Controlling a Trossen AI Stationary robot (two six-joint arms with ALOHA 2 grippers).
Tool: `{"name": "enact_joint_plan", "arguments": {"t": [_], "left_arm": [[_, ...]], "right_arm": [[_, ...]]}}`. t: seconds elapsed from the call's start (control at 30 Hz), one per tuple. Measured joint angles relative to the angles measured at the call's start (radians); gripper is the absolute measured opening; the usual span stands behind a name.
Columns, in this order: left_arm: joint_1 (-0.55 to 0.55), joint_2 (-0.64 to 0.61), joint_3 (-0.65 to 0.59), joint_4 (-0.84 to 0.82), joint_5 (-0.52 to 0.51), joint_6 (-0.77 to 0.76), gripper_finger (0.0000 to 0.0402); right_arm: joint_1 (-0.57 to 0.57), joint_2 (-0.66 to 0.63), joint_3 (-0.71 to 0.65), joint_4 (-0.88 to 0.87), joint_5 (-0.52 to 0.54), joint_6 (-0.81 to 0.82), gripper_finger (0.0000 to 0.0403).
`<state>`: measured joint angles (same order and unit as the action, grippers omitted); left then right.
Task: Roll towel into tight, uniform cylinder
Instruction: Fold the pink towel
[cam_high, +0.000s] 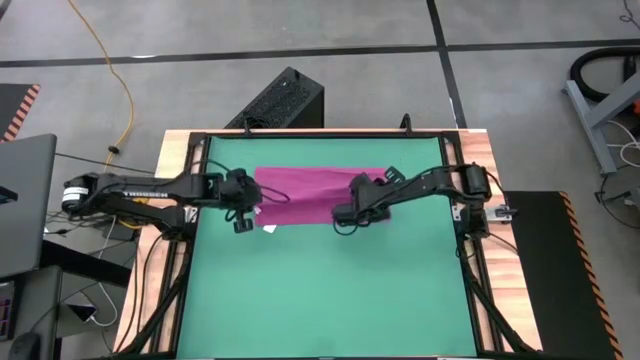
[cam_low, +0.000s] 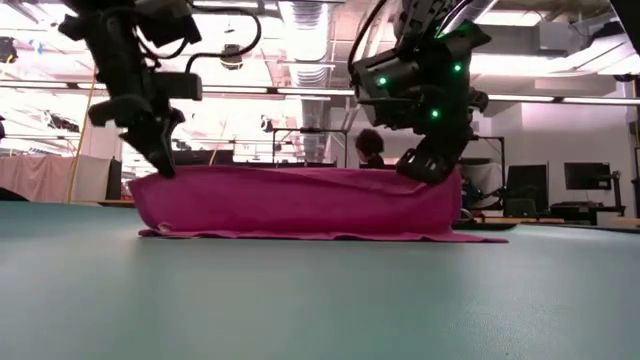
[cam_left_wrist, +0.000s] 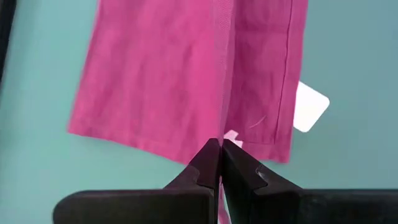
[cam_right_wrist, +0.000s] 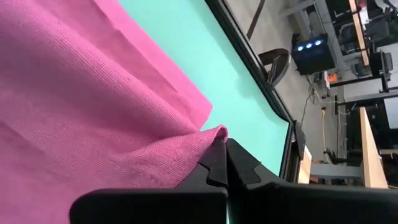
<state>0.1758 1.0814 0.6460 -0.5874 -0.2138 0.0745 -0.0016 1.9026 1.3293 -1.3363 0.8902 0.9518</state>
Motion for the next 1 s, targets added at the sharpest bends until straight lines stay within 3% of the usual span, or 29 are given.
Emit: {"name": "enact_joint_plan", "arguments": {"t": [0.1,0.33,0.47,0.6,0.73,1.0], "left_arm": [[0.0,0.0,-0.033,0.04,0.0,-0.015,0.0],[0.0,0.0,-0.061,0.091,0.051,-0.035,0.0],[0.0,0.0,-0.061,0.12,0.061,-0.036,0.0],[0.0,0.0,-0.061,0.137,0.061,-0.035,0.0],[0.0,0.0,-0.061,0.136,0.062,-0.03,0.0],[0.0,0.0,-0.061,0.136,0.072,-0.027,0.0]], "right_arm": [[0.009,0.0,0.0,0.037,-0.025,-0.063,0.0023],[0.024,0.0,0.0,0.073,-0.205,-0.209,0.0096],[0.058,-0.01,-0.001,0.088,-0.178,-0.281,0.0149],[0.155,-0.075,-0.052,0.258,-0.083,-0.423,0.019],[0.234,-0.147,-0.182,0.446,-0.093,-0.489,0.0202],[0.233,-0.187,-0.422,0.759,-0.094,-0.565,0.02]]}}
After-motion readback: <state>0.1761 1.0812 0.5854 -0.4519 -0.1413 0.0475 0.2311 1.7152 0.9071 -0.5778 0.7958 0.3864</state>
